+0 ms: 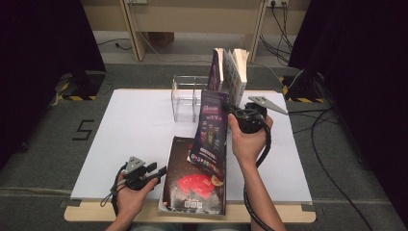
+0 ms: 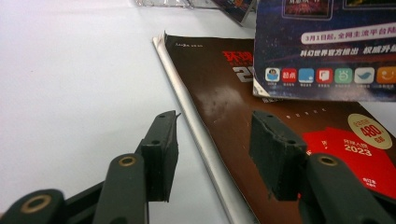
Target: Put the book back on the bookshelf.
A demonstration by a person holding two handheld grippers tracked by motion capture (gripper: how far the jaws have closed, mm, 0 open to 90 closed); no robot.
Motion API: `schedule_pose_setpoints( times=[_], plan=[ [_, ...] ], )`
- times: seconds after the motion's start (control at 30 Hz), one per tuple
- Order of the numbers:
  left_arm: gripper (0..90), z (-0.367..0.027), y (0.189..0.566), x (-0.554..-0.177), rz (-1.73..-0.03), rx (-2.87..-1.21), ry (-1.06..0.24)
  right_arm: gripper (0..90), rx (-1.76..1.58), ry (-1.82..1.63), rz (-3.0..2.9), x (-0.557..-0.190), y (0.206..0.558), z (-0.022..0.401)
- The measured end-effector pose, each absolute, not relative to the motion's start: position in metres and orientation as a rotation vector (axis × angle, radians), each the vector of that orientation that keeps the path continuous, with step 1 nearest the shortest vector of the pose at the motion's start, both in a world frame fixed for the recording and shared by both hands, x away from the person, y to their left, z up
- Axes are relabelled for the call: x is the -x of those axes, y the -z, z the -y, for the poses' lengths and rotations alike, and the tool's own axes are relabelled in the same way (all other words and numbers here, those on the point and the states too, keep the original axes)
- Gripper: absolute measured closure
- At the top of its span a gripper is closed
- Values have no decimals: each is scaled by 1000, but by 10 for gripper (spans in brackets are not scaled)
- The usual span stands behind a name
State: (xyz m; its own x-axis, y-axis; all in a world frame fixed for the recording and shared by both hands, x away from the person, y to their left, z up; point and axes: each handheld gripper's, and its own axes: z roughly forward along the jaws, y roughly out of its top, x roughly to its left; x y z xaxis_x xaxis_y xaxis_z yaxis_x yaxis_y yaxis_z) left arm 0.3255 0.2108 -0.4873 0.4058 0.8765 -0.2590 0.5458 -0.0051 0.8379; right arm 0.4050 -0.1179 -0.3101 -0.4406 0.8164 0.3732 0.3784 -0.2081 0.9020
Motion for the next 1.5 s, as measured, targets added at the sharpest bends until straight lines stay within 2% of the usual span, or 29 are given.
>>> schedule_pose_setpoints(
  times=[1.5],
  plan=[
    [516, -212, 486, -326, -1262, -1669, -427, 851, -1289, -1728, -1601, -423, 277, 94]
  ],
)
